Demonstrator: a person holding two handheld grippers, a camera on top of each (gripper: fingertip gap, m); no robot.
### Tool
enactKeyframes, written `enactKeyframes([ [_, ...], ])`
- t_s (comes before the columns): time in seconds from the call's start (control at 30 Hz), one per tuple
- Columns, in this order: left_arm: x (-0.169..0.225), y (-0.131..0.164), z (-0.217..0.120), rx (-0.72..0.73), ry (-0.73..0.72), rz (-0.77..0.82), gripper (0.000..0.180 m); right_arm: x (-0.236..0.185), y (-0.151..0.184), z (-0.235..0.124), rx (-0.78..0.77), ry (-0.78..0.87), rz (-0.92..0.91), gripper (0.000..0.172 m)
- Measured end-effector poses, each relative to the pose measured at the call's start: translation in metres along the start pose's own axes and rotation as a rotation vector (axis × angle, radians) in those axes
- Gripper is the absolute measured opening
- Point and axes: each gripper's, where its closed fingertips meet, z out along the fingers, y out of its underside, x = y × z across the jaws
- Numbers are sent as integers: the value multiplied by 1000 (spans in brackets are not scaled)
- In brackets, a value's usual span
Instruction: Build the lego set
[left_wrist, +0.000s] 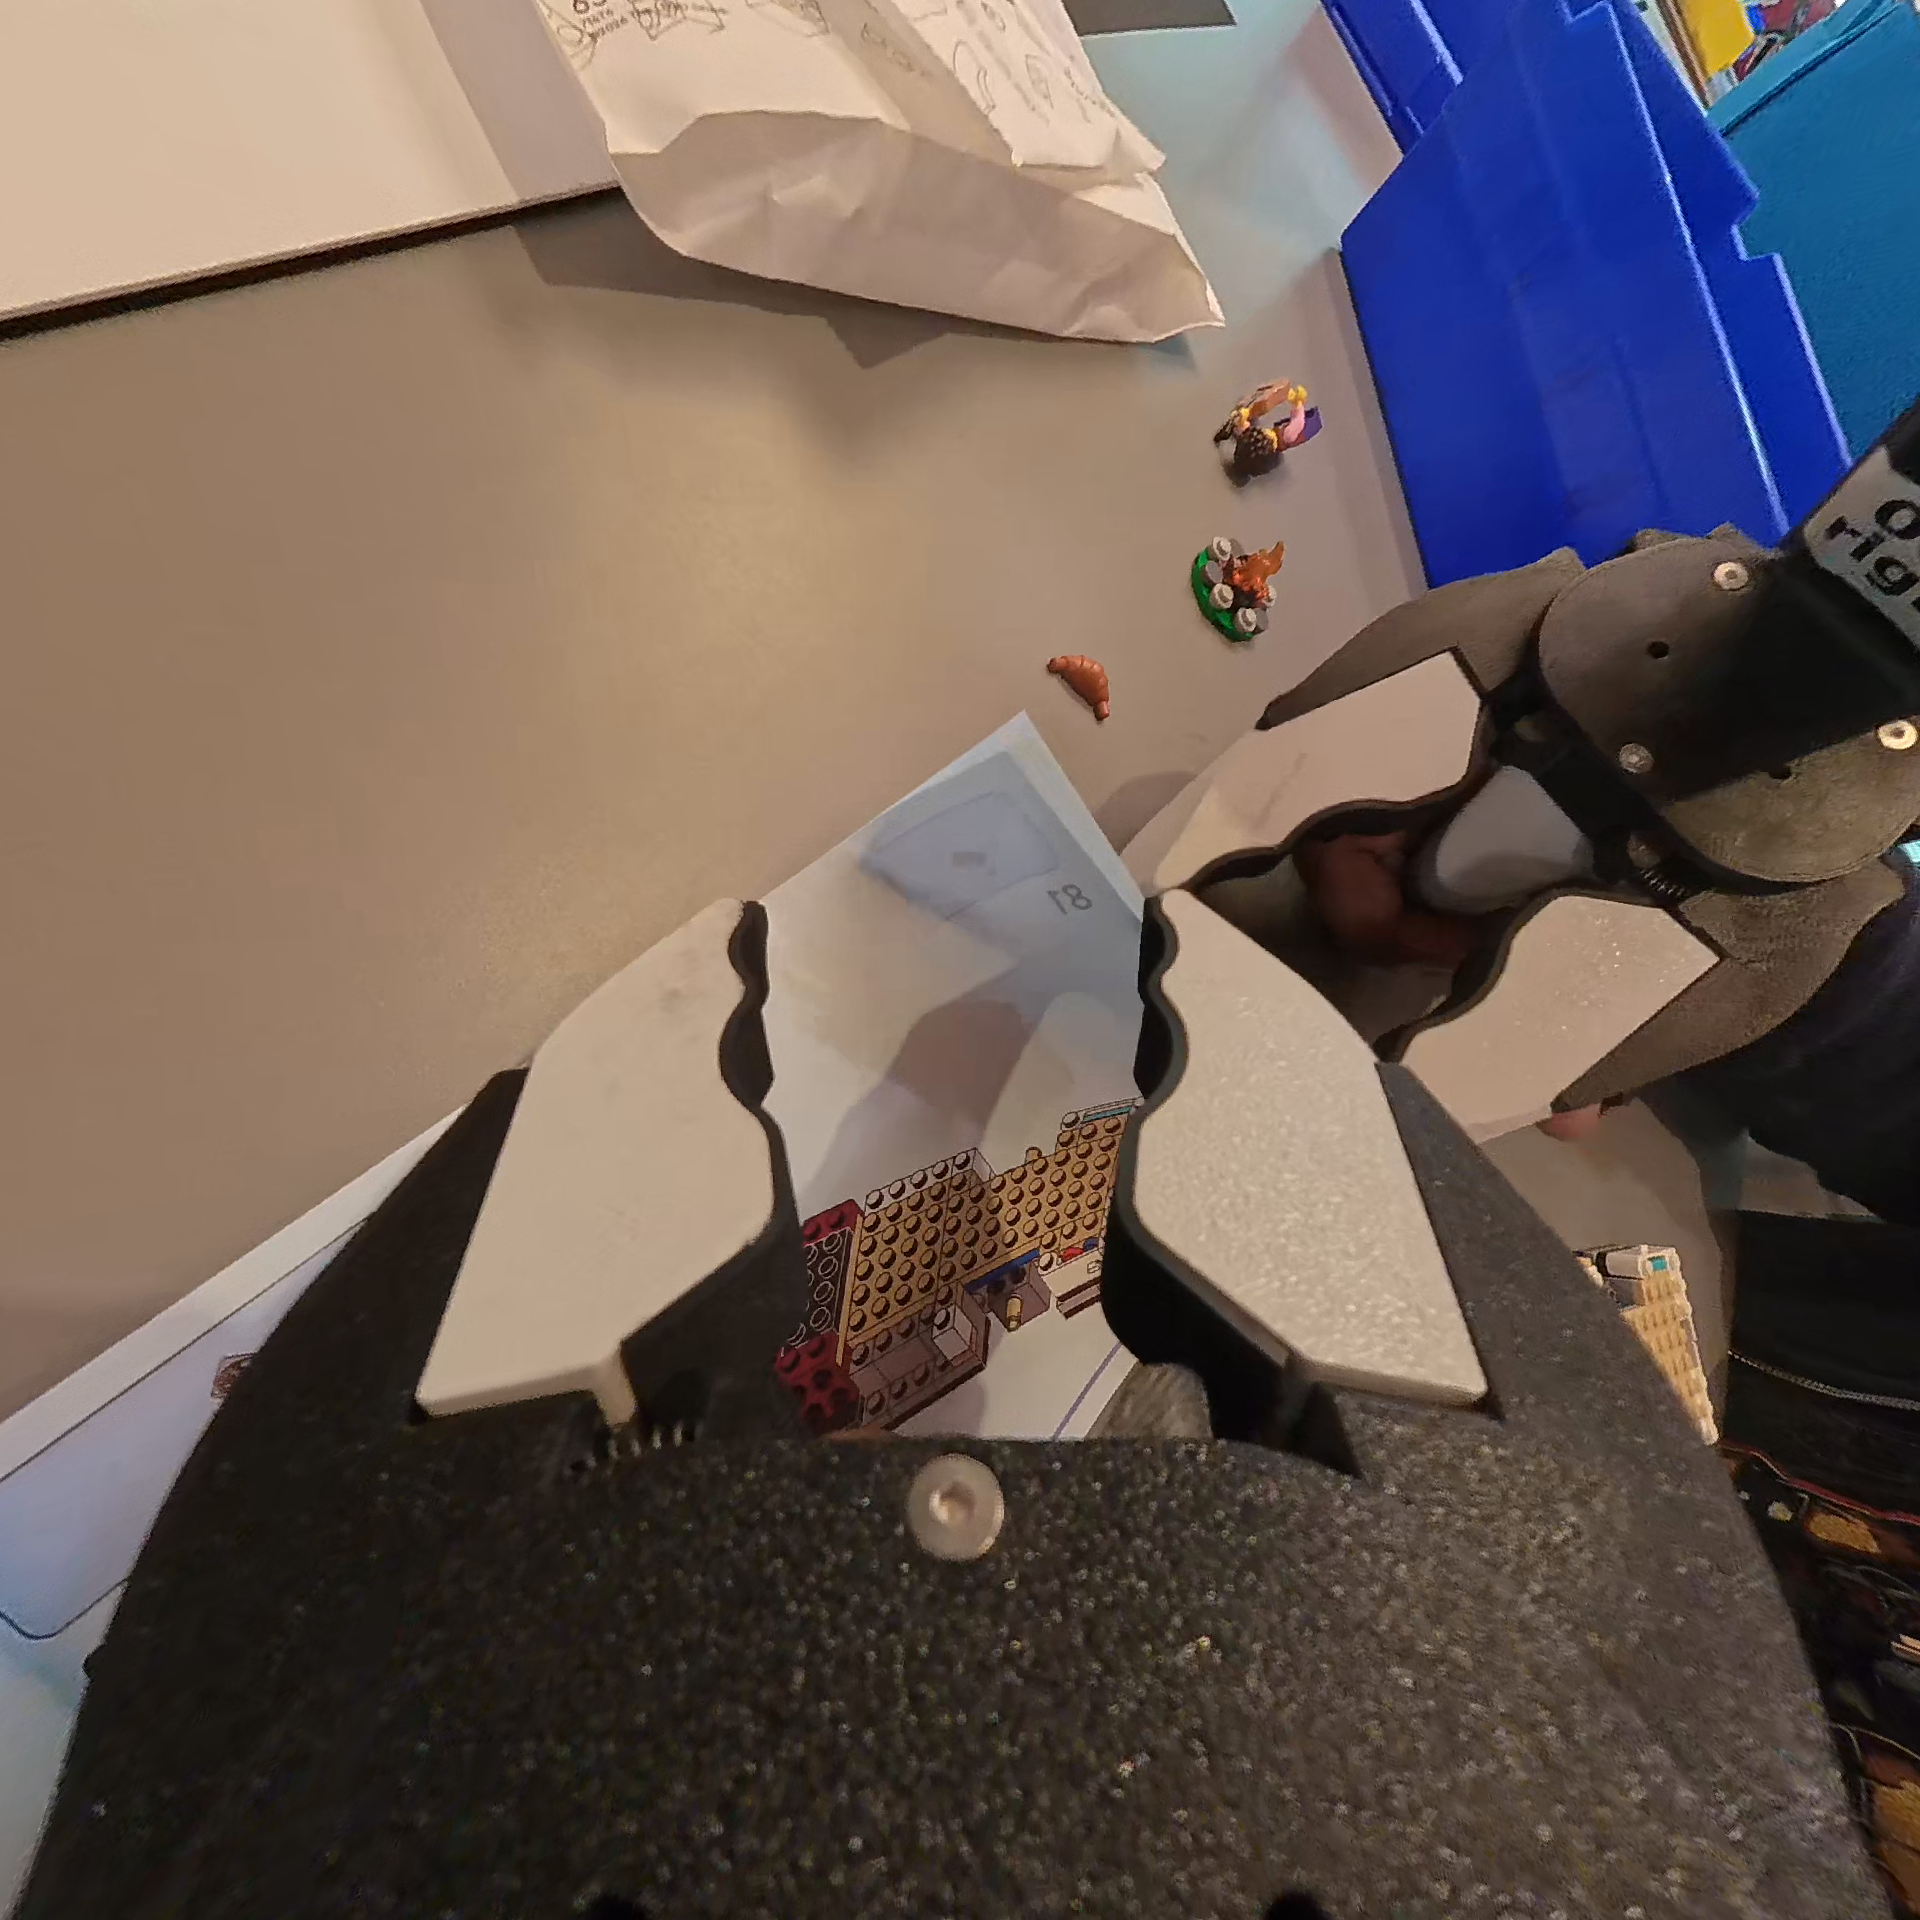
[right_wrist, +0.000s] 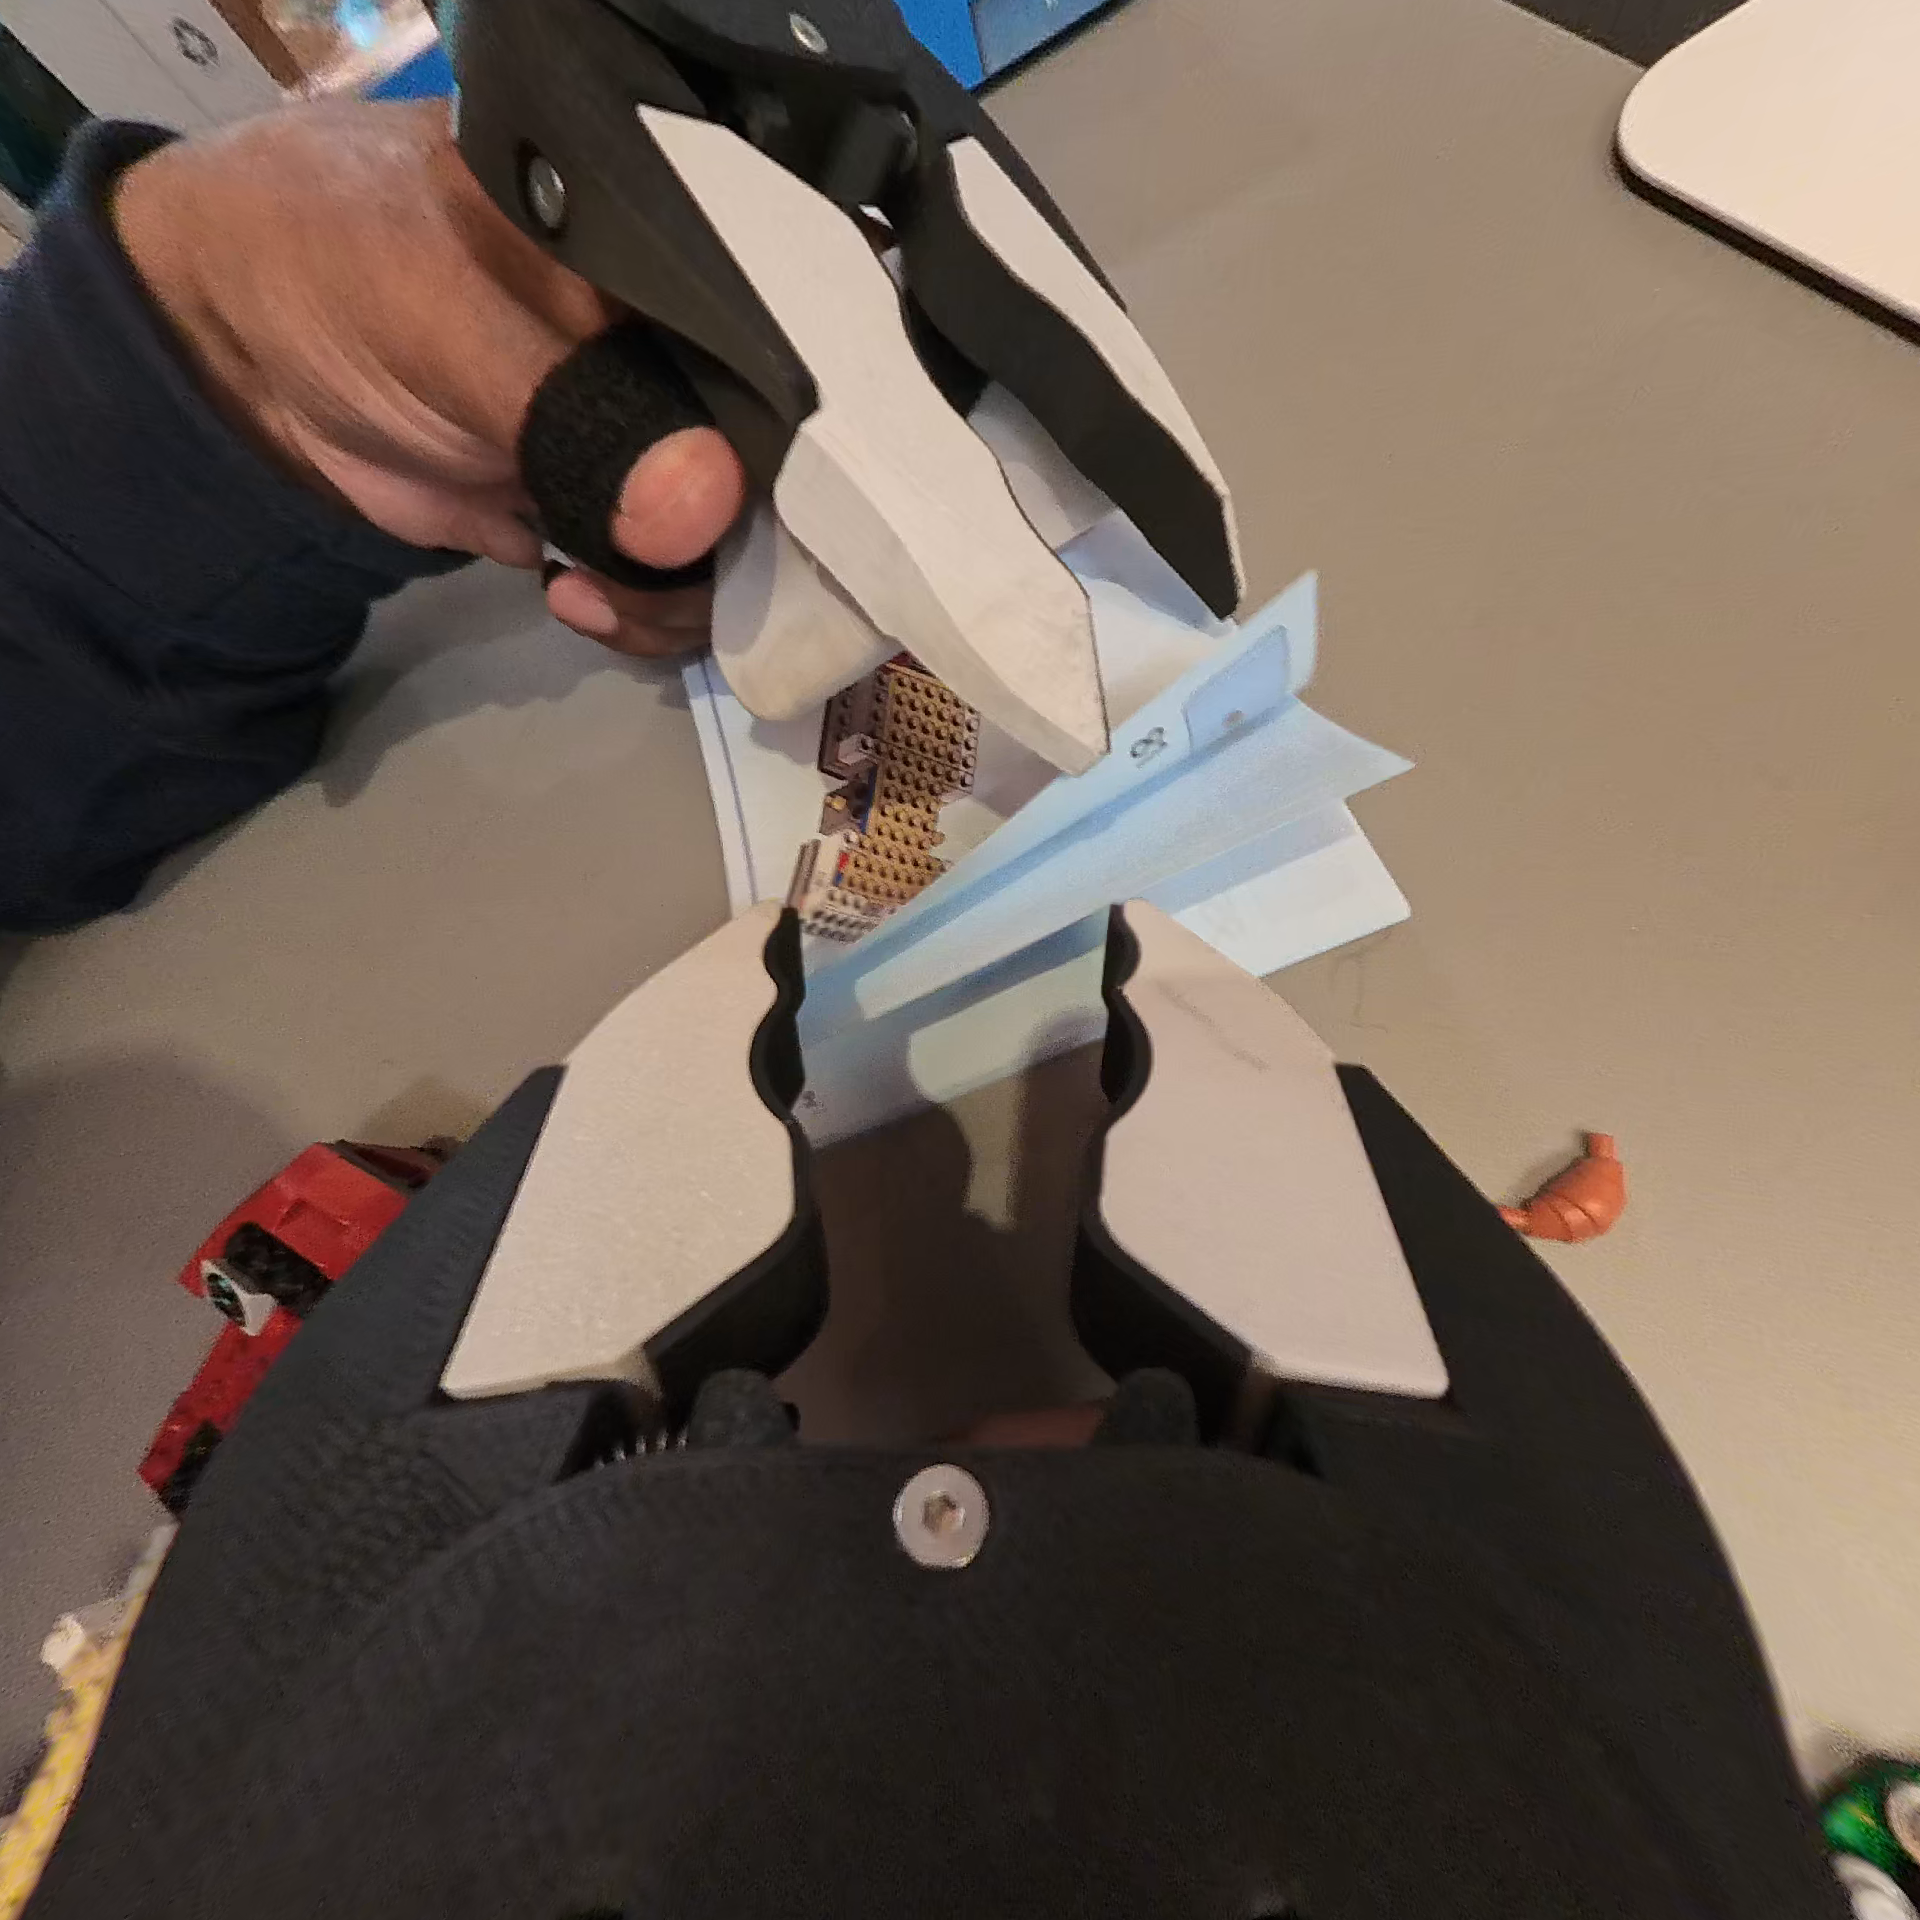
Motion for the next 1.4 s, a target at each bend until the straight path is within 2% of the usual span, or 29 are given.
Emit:
enactKeyframes([
  [0.13,0,1,1,-5,0,0,70,18,3,-10,-9,128,-66,61],
  [0.27,-1,1,2,-8,1,-2,70,8,6,-9,-1,58,-32,61],
  [0.43,-1,1,2,-12,-11,6,70,8,8,-8,-22,66,-53,61],
  [0.7,-4,-2,8,-72,-138,240,76,19,12,-10,-56,144,-93,61],
  [1.03,7,-2,20,-96,23,236,77,17,16,-8,-78,117,-87,61],
  [1.4,13,7,22,-134,49,255,76,17,16,-8,-77,107,-74,60],
])
